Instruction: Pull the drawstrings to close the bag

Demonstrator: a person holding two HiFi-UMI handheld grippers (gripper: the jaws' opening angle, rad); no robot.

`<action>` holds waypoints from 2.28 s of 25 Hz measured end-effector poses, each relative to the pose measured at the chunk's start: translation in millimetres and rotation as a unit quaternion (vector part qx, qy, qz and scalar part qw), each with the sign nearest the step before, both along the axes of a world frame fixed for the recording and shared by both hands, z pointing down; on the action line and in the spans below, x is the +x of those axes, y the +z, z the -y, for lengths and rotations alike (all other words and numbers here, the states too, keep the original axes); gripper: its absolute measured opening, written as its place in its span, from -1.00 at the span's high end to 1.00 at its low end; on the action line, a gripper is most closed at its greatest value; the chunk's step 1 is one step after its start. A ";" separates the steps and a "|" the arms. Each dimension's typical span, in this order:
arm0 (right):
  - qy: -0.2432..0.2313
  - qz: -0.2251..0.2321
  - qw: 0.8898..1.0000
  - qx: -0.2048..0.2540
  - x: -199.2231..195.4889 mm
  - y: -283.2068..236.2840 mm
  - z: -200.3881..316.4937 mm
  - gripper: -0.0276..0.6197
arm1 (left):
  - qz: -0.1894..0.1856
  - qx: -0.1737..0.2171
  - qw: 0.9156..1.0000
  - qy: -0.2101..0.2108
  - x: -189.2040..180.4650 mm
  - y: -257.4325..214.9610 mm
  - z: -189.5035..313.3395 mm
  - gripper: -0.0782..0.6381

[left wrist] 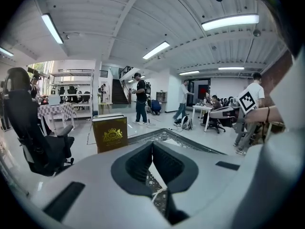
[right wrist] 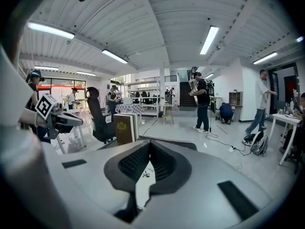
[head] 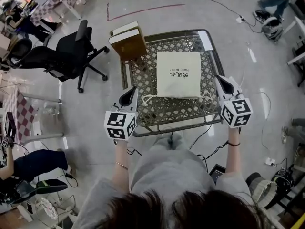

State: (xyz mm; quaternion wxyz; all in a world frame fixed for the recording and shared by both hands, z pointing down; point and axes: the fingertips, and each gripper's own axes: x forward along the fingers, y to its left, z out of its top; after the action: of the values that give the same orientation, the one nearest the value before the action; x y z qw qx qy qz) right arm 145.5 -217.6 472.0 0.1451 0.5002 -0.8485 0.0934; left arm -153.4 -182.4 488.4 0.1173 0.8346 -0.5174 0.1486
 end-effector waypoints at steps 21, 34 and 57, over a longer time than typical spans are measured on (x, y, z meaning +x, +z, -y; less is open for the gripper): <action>-0.111 -0.065 0.981 -0.144 -12.2 124.8 7.2 0.84 | 0.083 -0.169 0.977 0.099 21.1 120.1 11.4 0.71; -0.212 -0.137 0.944 -0.213 -10.6 180.8 -2.1 0.58 | 0.137 -0.208 0.949 0.191 33.9 165.7 7.7 0.70; -0.388 -0.288 0.837 -0.255 -7.5 237.8 -41.1 0.32 | 0.252 -0.239 0.872 0.346 52.6 235.5 -4.3 0.41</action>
State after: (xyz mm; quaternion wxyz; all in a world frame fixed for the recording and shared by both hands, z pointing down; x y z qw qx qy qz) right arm 138.1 -176.6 709.8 0.5298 0.0791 -0.8391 0.0944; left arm -100.8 -178.1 723.9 0.1198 0.8410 -0.1562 0.5040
